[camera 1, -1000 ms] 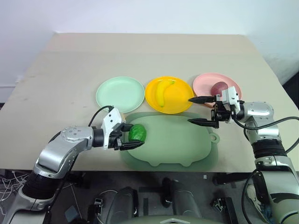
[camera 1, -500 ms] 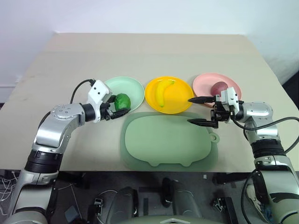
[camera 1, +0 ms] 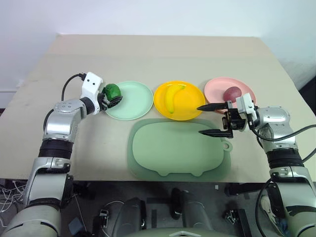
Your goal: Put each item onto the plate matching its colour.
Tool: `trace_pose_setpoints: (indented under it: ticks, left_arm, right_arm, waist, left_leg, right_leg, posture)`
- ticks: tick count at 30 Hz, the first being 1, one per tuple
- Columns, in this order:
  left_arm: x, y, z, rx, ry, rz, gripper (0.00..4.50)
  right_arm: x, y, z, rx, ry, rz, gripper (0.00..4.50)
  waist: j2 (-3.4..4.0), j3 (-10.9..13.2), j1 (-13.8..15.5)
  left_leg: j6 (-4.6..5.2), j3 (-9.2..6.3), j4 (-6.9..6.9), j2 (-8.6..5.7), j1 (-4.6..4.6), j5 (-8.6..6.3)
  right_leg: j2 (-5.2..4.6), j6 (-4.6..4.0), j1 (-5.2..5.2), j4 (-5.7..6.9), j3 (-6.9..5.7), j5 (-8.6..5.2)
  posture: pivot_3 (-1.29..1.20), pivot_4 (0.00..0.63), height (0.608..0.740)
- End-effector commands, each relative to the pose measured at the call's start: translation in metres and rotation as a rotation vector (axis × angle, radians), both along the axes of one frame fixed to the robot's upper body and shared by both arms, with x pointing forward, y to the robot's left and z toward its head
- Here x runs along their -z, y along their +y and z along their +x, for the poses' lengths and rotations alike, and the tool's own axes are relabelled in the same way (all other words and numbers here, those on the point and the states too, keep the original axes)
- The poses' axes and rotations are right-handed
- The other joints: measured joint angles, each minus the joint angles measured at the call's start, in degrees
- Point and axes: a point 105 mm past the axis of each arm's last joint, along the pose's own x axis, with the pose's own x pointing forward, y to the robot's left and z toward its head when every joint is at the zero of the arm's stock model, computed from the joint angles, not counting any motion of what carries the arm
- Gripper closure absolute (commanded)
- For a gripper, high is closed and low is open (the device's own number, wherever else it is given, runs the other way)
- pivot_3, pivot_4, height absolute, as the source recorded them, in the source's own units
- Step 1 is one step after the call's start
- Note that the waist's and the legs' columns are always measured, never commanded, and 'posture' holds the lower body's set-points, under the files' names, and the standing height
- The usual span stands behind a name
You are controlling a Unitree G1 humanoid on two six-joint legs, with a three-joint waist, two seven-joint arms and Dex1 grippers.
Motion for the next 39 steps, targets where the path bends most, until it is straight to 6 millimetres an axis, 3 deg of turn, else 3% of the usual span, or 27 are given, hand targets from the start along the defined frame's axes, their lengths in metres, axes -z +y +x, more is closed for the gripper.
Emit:
trace_pose_setpoints:
  ticks: [1, 6, 10, 18, 22, 26, 33, 36, 39]
  left_arm:
    - [-0.015, -0.003, 0.006, 0.003, -0.059, 0.001, 1.28]
    - [-0.005, -0.012, 0.006, 0.036, 0.019, -0.089, 1.28]
    - [-0.007, -0.016, 0.005, 0.061, 0.032, -0.109, 0.04]
    - [-0.005, -0.02, -0.001, 0.092, -0.012, -0.009, 0.04]
    - [-0.007, -0.024, -0.013, 0.175, -0.003, -0.002, 0.04]
    - [-0.023, -0.01, -0.016, 0.145, -0.057, 0.033, 0.04]
    - [-0.084, -0.005, -0.034, 0.217, -0.198, -0.142, 0.04]
    - [-0.09, -0.011, -0.045, 0.285, -0.196, -0.191, 0.04]
    - [-0.076, -0.036, -0.074, 0.471, -0.096, -0.233, 0.04]
  right_arm:
    - [-0.015, -0.003, -0.004, 0.0, -0.048, 0.028, 0.39]
    - [-0.014, -0.001, -0.004, -0.001, -0.049, 0.021, 0.39]
    - [-0.015, -0.002, -0.003, 0.011, -0.049, 0.017, 0.39]
    - [-0.014, -0.003, -0.001, 0.017, -0.042, 0.012, 0.39]
    - [-0.015, -0.003, 0.0, 0.021, -0.043, 0.015, 0.39]
    - [-0.013, -0.003, 0.001, 0.025, -0.033, 0.019, 0.39]
    - [-0.013, 0.0, 0.004, 0.026, -0.032, 0.023, 0.39]
    - [-0.014, 0.001, 0.005, 0.029, -0.036, 0.027, 0.39]
    - [-0.016, 0.001, 0.006, 0.033, -0.037, 0.044, 0.39]
  waist:
    - [0.0, 0.0, 0.0]
    - [0.0, 0.0, -0.1]
    - [0.0, 0.0, -0.1]
    - [0.0, 0.0, 0.0]
    - [0.0, 0.0, -0.1]
    - [0.0, 0.0, -0.1]
    - [0.0, 0.0, 0.0]
    - [0.0, 0.0, -0.1]
    - [0.0, 0.0, -0.2]
  left_leg:
    - [0.0, -0.01, 0.0, 0.0, 0.01, 0.0]
    - [0.0, 0.0, 0.0, 0.0, 0.0, 0.0]
    - [0.0, 0.01, 0.01, 0.0, 0.0, 0.0]
    - [0.0, -0.01, 0.01, 0.0, 0.0, 0.0]
    - [0.0, 0.0, 0.0, 0.0, 0.01, 0.0]
    - [0.0, -0.01, 0.01, 0.01, 0.0, 0.0]
    - [0.0, -0.02, 0.02, 0.02, -0.01, 0.0]
    - [0.0, -0.03, 0.02, 0.02, 0.0, 0.0]
    - [0.0, -0.01, 0.02, 0.02, 0.0, 0.0]
  right_leg:
    - [0.0, 0.0, 0.0, 0.01, 0.0, 0.0]
    - [0.0, 0.0, 0.0, 0.01, 0.0, 0.0]
    - [0.0, 0.0, 0.0, 0.0, 0.0, 0.0]
    - [0.0, 0.0, 0.0, 0.0, 0.0, 0.0]
    - [0.0, 0.0, 0.0, 0.01, 0.0, 0.0]
    - [0.0, 0.0, 0.0, 0.01, 0.0, 0.0]
    - [-0.03, 0.0, 0.0, 0.01, 0.0, 0.0]
    - [-0.02, 0.0, 0.0, 0.01, 0.0, 0.0]
    - [-0.02, 0.0, 0.0, 0.01, 0.01, 0.0]
  posture:
    - [0.0, 0.15, 0.74]
    - [0.0, 0.15, 0.74]
    - [0.0, 0.15, 0.74]
    - [0.0, 0.15, 0.74]
    - [0.0, 0.15, 0.74]
    - [0.0, 0.15, 0.74]
    - [0.0, 0.15, 0.74]
    - [0.0, 0.15, 0.74]
    - [0.0, 0.15, 0.74]
